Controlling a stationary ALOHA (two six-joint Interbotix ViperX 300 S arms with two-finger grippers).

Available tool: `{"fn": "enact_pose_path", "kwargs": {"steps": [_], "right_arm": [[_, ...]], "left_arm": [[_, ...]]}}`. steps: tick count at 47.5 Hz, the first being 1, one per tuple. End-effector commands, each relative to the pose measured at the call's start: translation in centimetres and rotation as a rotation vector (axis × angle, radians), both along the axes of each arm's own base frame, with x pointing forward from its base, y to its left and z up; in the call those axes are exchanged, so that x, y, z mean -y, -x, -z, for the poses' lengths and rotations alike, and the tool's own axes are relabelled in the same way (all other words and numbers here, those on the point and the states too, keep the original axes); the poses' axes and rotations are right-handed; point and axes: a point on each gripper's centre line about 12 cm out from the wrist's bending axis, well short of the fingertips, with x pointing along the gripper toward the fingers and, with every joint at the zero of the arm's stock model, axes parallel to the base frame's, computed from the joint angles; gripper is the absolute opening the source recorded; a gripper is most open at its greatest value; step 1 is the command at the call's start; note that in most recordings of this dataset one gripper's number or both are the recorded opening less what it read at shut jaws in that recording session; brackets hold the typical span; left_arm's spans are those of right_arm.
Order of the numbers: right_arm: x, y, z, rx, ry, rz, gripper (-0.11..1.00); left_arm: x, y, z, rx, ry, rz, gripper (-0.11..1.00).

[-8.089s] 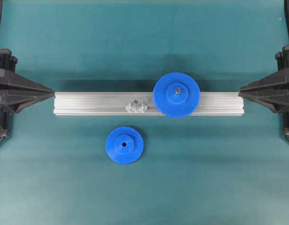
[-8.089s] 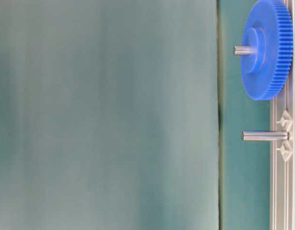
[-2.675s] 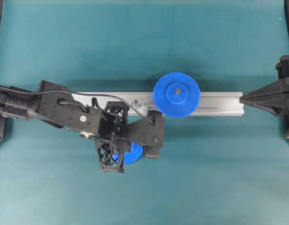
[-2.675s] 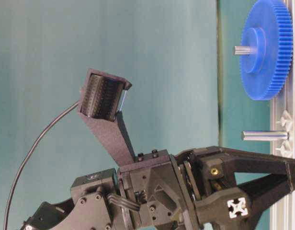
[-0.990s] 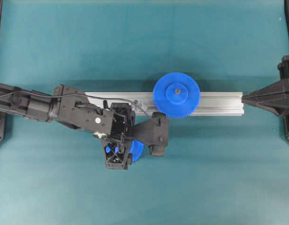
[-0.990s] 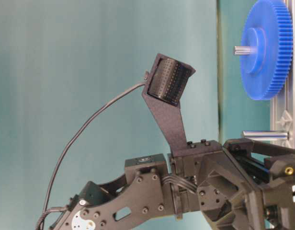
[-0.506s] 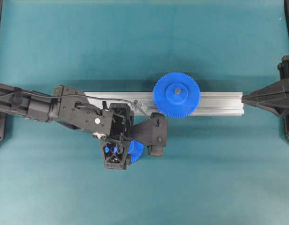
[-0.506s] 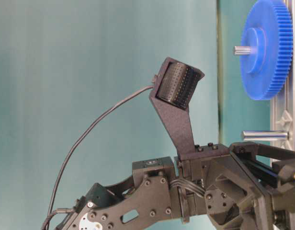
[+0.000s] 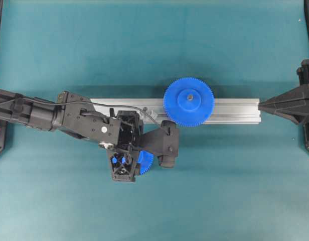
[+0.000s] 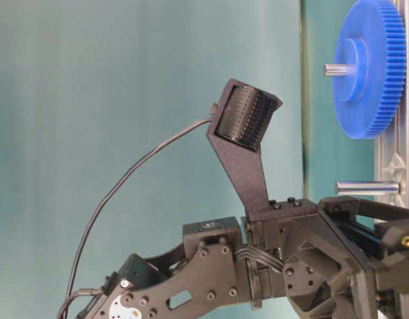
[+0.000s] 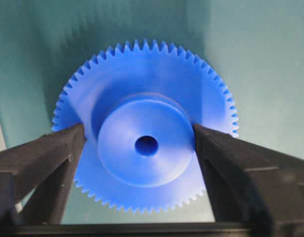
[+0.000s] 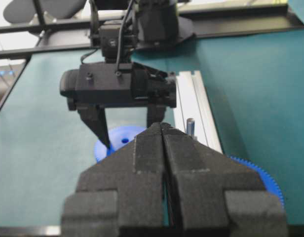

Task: Find the location of the shaft and insert the small gear.
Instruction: 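Lift the small blue gear upright with the left gripper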

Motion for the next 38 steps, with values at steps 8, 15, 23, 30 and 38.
{"fn": "enact_pose_path", "kwargs": {"steps": [8,15,23,30,38], "right_arm": [[0.0,-0.1,-0.3,0.008,-0.012,0.003,-0.03],[0.0,-0.1,-0.3,0.008,-0.012,0.001,-0.03],[0.0,-0.2,-0.3,0.006,-0.012,0.001,-0.03],[0.0,-0.1,-0.3,0.008,-0.012,0.003,-0.03],[0.0,-0.1,-0.3,0.008,-0.012,0.003,-0.03]], "left_arm": [[0.7,-0.5,-0.9,0.028,0.000,0.023,0.63],[0.7,-0.7,-1.1,0.034,0.000,0.024,0.63],[0.8,-0.8,-1.3,0.039,0.001,0.026,0.63],[0.7,-0.8,-1.3,0.039,0.000,0.024,0.63],[0.8,-1.0,-1.7,0.051,0.002,0.023,0.63]]}}
